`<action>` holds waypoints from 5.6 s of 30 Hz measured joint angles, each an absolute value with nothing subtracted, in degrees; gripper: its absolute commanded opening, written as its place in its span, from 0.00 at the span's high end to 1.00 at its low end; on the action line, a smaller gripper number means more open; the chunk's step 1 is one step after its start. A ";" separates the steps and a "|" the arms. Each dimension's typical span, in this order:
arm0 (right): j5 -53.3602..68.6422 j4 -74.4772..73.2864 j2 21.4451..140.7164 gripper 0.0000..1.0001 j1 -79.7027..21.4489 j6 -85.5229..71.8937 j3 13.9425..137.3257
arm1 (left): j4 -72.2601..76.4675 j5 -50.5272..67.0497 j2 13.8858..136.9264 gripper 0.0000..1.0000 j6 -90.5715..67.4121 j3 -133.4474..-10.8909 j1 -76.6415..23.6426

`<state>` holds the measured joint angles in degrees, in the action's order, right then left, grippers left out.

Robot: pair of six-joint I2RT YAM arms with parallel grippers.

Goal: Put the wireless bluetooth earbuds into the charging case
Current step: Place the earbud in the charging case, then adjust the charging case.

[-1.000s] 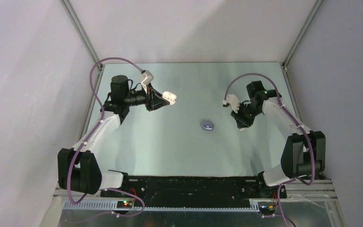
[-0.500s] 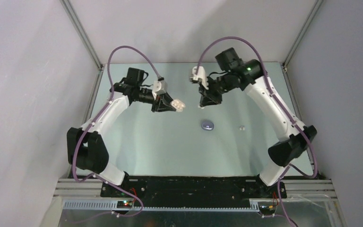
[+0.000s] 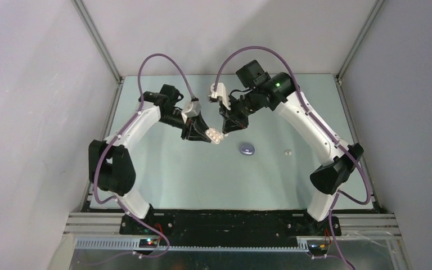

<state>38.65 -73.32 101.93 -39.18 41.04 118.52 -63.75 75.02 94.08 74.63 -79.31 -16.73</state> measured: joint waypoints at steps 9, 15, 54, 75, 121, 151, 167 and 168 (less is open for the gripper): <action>38.83 -64.51 100.31 0.95 -39.35 37.80 111.13 | -83.22 82.46 104.29 1.00 84.23 -93.23 -15.62; 38.22 -61.25 98.52 0.95 -39.35 35.92 108.99 | -87.66 84.07 104.49 1.00 85.14 -93.36 -15.44; 36.93 -56.27 98.21 0.95 -40.75 28.73 107.63 | -89.30 86.06 104.51 1.00 84.97 -93.89 -15.22; 33.10 -51.92 98.59 0.77 -41.89 23.75 105.71 | -89.27 85.86 105.38 1.00 84.93 -93.89 -14.04; 43.27 -43.86 93.60 0.50 -32.77 19.90 96.40 | -89.32 87.26 105.80 1.00 84.62 -93.89 -13.26; 53.45 -42.96 100.55 0.94 -31.70 18.22 97.62 | -89.34 87.33 105.78 0.97 83.46 -93.89 -13.08; 47.92 -44.56 98.39 1.00 -30.72 24.21 99.39 | -90.61 82.98 108.84 0.00 78.04 -107.55 -11.70; 47.35 -44.95 97.84 1.00 -30.50 24.62 99.39 | -90.39 82.35 109.82 0.00 76.79 -110.52 -11.44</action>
